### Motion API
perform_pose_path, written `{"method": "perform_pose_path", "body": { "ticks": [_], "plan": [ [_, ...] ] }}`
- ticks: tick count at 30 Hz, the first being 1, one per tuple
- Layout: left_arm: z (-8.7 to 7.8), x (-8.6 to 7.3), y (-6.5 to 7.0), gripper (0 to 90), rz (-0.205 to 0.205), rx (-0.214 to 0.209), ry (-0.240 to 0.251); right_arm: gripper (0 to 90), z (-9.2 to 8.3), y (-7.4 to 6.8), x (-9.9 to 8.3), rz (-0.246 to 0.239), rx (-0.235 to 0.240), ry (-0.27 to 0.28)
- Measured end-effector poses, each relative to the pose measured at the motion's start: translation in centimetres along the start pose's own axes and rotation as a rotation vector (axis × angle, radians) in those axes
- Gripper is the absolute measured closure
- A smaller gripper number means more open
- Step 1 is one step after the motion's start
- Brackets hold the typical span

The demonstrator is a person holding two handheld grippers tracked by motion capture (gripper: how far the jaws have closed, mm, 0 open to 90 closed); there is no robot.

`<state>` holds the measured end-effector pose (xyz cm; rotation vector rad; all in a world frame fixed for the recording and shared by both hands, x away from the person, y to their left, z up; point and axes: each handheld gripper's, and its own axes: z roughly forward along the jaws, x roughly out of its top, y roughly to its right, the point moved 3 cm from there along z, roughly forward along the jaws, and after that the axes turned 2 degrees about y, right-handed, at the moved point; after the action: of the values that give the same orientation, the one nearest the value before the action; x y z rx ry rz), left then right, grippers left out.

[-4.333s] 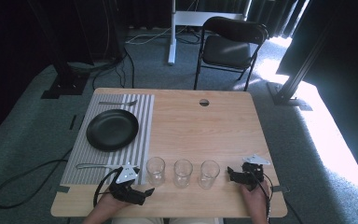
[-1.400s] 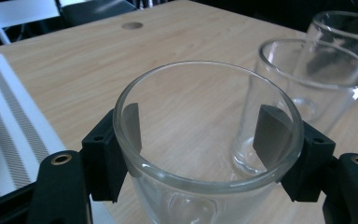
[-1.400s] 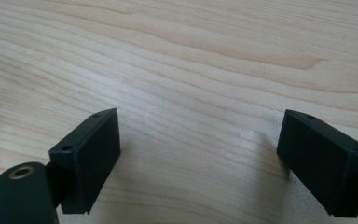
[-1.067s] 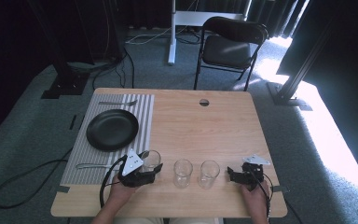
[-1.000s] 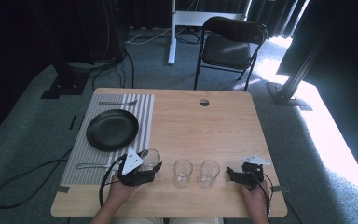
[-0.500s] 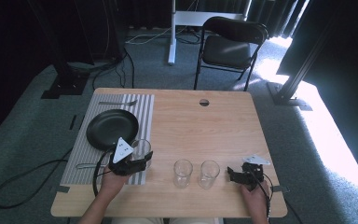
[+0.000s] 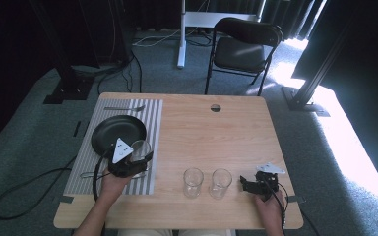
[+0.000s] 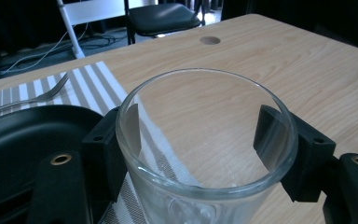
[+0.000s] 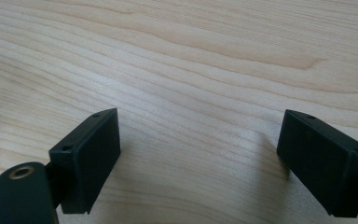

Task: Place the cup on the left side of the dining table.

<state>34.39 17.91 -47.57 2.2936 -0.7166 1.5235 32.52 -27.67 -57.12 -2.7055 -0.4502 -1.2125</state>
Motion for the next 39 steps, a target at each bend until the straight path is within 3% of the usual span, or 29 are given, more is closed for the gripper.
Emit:
{"method": "perform_pose_path", "body": {
  "ticks": [17, 29, 39],
  "plan": [
    [1.3, -1.0, -1.1, 29.7, 0.011, 0.034, -0.047, 12.7, 0.0, 0.0, 0.0, 0.000, 0.000, 0.000],
    [2.2, -1.9, -2.0, 29.6, -0.008, 0.054, -0.081, 12.7, 0.0, 0.0, 0.0, 0.000, 0.000, 0.000],
    [2.3, -2.6, -2.5, 29.6, -0.035, 0.048, -0.073, 12.8, 0.0, 0.0, 0.0, 0.000, 0.000, 0.000]
  ]
}}
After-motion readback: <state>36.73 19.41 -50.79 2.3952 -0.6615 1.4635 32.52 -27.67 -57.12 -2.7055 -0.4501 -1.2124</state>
